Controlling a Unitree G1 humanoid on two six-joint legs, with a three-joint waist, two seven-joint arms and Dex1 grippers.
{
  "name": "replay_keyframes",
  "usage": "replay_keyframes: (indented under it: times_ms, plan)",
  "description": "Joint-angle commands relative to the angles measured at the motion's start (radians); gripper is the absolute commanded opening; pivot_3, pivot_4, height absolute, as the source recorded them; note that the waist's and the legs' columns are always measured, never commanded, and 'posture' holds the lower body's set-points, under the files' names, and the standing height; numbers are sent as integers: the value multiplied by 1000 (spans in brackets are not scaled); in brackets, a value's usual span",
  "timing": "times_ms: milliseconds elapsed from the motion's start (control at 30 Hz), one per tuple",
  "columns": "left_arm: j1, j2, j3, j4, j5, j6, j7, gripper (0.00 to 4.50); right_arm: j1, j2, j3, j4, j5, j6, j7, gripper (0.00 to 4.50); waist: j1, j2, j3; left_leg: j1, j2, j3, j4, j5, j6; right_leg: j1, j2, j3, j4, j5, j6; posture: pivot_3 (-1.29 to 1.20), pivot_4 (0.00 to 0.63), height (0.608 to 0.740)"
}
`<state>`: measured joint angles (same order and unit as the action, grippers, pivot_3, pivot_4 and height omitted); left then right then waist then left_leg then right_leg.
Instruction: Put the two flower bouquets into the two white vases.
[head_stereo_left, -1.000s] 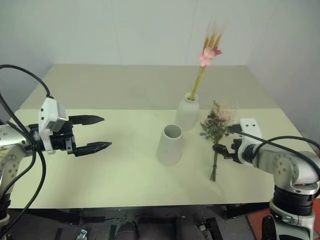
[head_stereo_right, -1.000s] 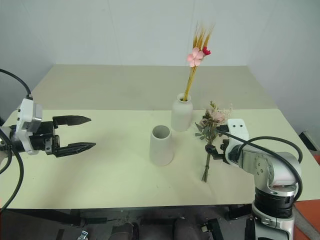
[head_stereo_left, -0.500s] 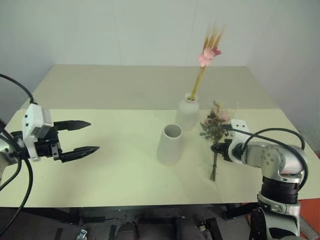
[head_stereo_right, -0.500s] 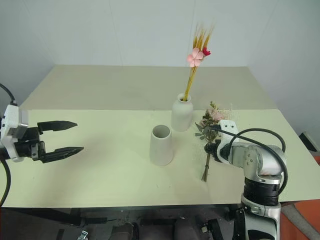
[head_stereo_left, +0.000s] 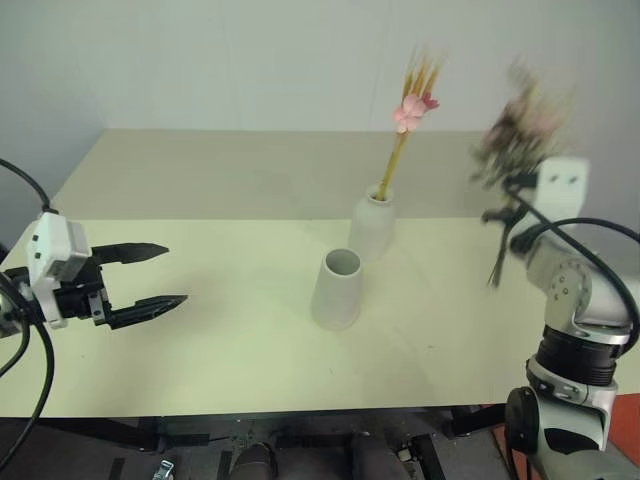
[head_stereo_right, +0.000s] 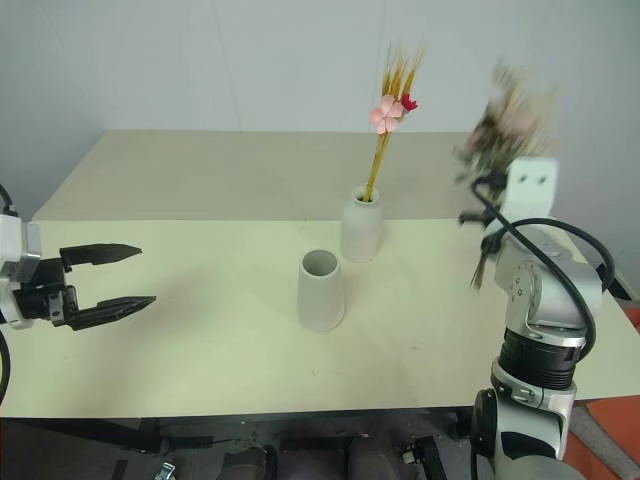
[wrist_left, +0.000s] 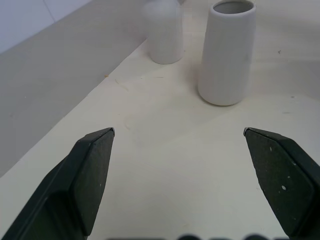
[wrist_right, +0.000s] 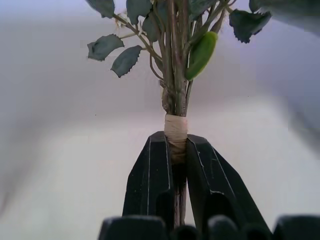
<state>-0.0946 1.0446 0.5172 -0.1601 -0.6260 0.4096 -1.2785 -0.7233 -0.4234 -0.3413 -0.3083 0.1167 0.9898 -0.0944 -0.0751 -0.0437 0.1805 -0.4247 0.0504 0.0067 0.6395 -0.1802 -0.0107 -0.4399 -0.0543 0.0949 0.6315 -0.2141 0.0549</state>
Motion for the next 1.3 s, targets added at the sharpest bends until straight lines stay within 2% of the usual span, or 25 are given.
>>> replay_keyframes:
  times_ms: [33,67,100,167,333,467,633,900,1300]
  plan:
    - [-3,34,49,31,9,-35,-27,4500,-8,103,-80,-157,112,-346,29,220,-1,0,0,0,0,0,-1,0,0,0,0,0,0,0,0,0,150,740]
    - [-6,37,50,39,8,-38,-32,4500,-22,184,-152,-198,293,-385,78,220,0,0,0,0,0,0,-2,0,0,0,0,0,0,0,-1,0,150,740]
    - [-8,39,52,44,6,-38,-35,4500,-22,238,-182,-234,384,-403,102,220,-1,0,0,1,1,0,-2,0,0,1,1,0,0,0,-1,0,150,740]
    - [-9,42,59,42,-7,-31,-44,4500,12,272,-145,-288,462,-410,161,220,1,0,0,1,2,-1,-3,0,0,1,2,0,0,0,-2,0,150,740]
    - [17,48,90,22,-15,-20,-63,4500,52,358,-31,-357,630,-403,182,220,4,0,0,1,1,0,-2,0,0,1,-1,-1,0,4,-8,0,150,740]
    - [53,51,123,13,-6,-20,-66,4500,96,375,83,-357,628,-426,218,220,3,0,0,2,2,0,-2,0,0,1,0,-2,2,2,-10,0,150,740]
    - [79,47,151,-10,-13,-9,-60,4500,181,346,144,-370,670,-452,305,220,7,0,0,2,2,0,-2,0,0,1,0,-2,1,1,-11,0,150,740]
    - [114,40,177,-40,-12,4,-51,4500,263,360,263,-281,574,-581,393,220,3,0,0,2,2,0,-2,0,0,1,0,-3,1,0,-8,0,150,740]
    - [139,40,196,-70,-20,14,-37,4500,309,362,339,-135,462,-750,507,220,5,0,0,2,2,0,-2,0,0,1,0,-3,1,-3,-9,0,150,740]
